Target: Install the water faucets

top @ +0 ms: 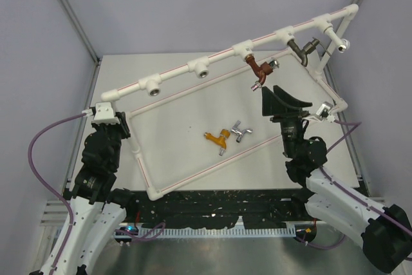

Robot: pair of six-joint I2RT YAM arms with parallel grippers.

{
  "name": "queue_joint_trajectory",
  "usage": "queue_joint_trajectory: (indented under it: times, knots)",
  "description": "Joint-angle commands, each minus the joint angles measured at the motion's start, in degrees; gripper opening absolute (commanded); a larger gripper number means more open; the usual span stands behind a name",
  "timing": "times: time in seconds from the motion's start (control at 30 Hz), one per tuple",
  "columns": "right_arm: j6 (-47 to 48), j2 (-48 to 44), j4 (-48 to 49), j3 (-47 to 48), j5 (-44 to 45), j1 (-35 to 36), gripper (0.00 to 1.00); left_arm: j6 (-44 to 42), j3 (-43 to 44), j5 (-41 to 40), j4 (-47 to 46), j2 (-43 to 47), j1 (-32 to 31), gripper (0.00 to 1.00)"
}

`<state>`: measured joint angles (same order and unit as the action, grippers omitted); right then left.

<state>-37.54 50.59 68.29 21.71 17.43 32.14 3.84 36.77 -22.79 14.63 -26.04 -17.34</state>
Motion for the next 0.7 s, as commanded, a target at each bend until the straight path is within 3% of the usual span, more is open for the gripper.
queue_joint_trajectory:
  times: [0.0,0.07,0.2,0.33,0.5,0.63,0.67]
  knots:
    - [12.6,-11.2,-11.5,-4.2,-0.5,-0.1,0.95,-1.5,0.4,5.5,4.1,-1.9,-0.8,0.0]
    - [14.3,-16.3,-21.8,-4.6,-0.8,-0.1,0.95,-1.3,0.5,5.7,4.2,-2.2,-0.9,0.0]
    - [16.6,-21.0,-51.5,-0.6,-3.5,-0.2,0.95,-1.0,0.7,6.3,4.3,-2.4,-1.0,0.0]
    - [15.2,-21.1,-62.5,1.5,-4.8,-0.2,0.96,-0.8,0.8,6.8,4.4,-2.6,-0.9,0.0]
    - [12.5,-23.4,-61.4,-0.2,-6.0,-0.3,0.95,-0.6,1.0,7.3,4.8,-2.7,-0.9,0.0]
    - [12.1,-26.8,-54.1,-5.1,-9.6,-0.2,0.95,-0.3,1.0,7.8,4.7,-2.5,-0.8,0.0]
    - [13.7,-27.6,-47.7,-6.8,-12.5,-0.1,0.95,-0.3,1.0,7.8,4.8,-2.5,-0.8,0.0]
